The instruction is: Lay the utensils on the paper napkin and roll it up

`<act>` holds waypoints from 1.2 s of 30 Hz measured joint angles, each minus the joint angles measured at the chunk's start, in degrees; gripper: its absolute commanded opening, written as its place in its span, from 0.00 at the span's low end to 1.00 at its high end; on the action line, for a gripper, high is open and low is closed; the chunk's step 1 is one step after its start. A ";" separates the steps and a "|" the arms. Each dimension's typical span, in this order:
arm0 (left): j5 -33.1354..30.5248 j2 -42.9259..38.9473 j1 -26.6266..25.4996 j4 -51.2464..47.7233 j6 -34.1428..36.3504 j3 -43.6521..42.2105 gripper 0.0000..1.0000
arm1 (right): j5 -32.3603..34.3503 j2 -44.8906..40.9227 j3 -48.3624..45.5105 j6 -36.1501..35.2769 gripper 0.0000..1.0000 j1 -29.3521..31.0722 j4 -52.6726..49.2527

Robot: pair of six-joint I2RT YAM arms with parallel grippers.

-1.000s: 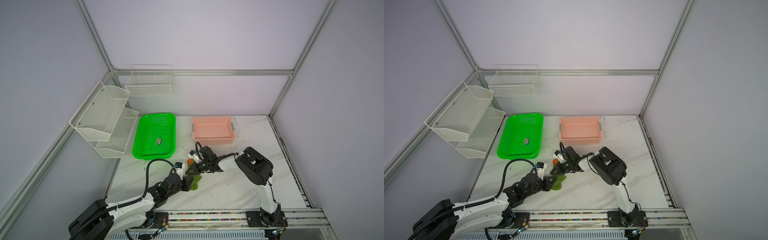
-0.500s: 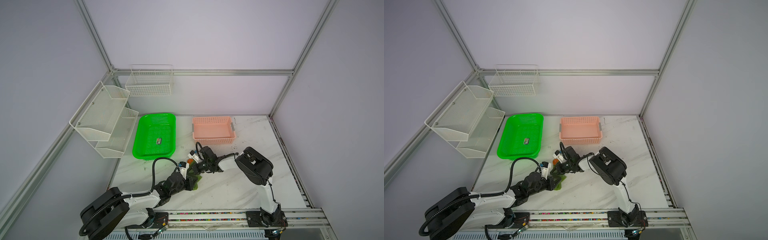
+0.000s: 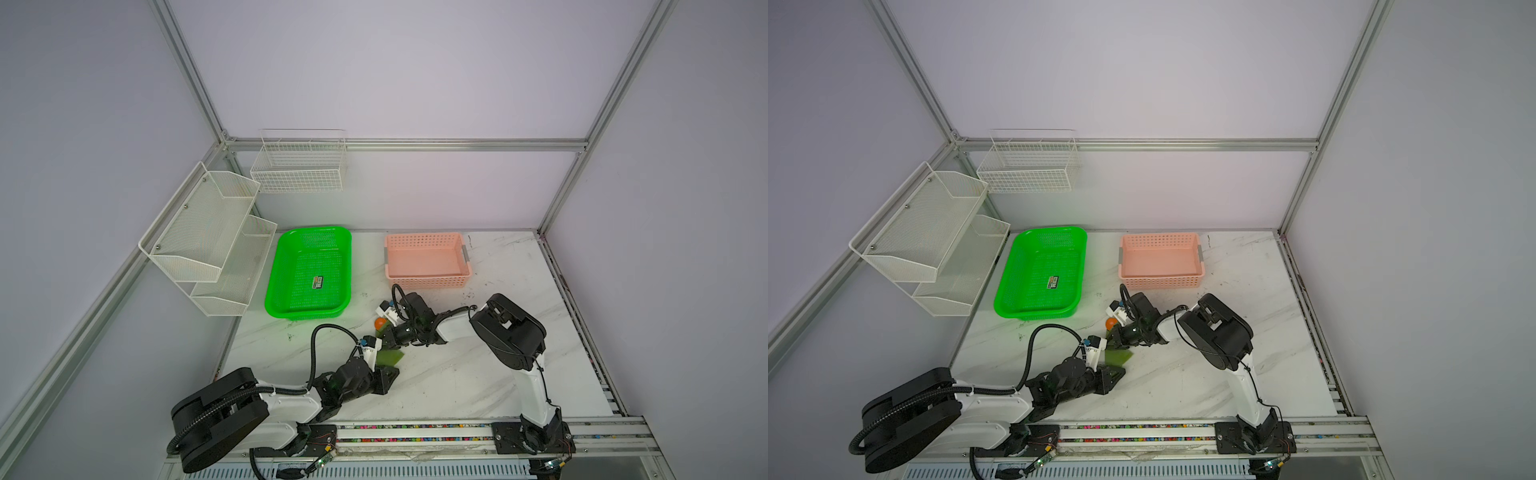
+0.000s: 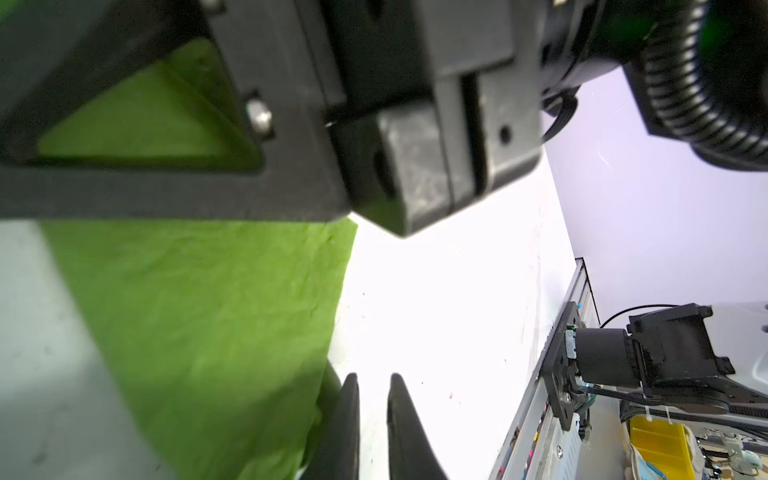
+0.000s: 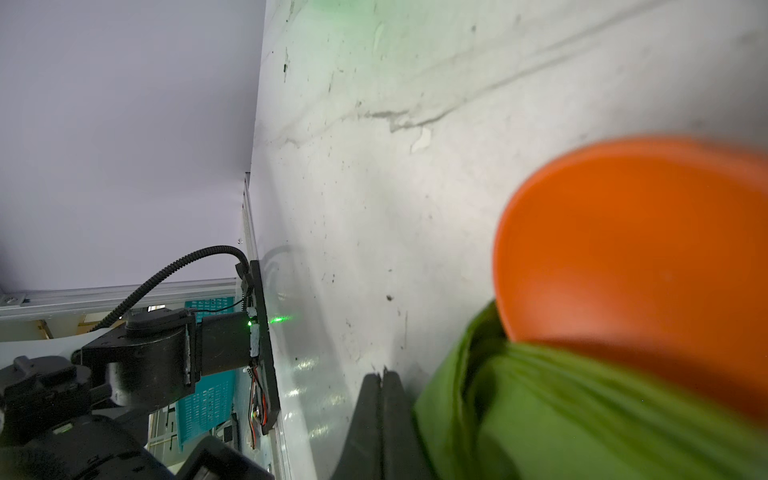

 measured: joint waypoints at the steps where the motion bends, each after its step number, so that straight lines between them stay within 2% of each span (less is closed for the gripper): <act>1: -0.46 -0.17 -0.48 0.22 -0.74 -0.61 0.15 | 0.00 0.00 -0.09 0.07 0.00 0.00 0.09; 8: -2.58 -3.65 -2.71 -1.11 -3.23 -3.39 0.15 | -0.02 0.00 -0.11 0.26 0.00 0.00 0.37; 13: -3.76 -12.61 -2.91 -8.94 -1.77 -2.67 0.15 | 0.00 0.00 -0.13 0.26 0.00 0.00 0.42; 16: -6.80 -19.54 -2.91 -16.35 0.63 0.02 0.16 | 0.00 -0.02 -0.15 0.26 0.00 0.00 0.46; 18: -8.26 -23.30 -1.84 -18.16 2.78 1.44 0.16 | 0.02 -0.02 -0.24 0.26 0.00 0.00 0.50; 20: -7.76 -25.05 1.90 -18.71 4.72 2.23 0.16 | 0.02 -0.02 -0.24 0.28 0.00 0.00 0.55; 24: -5.03 -21.64 10.19 -18.84 7.78 3.65 0.15 | 0.02 -0.02 -0.24 0.44 0.00 0.00 0.63; 31: -0.04 -9.97 10.99 -16.11 10.78 4.17 0.13 | 0.02 -0.02 -0.17 0.46 0.00 0.00 0.39; 36: 2.05 -5.49 10.99 -12.17 11.28 4.17 0.13 | 0.00 -0.02 -0.07 0.48 0.00 0.00 0.22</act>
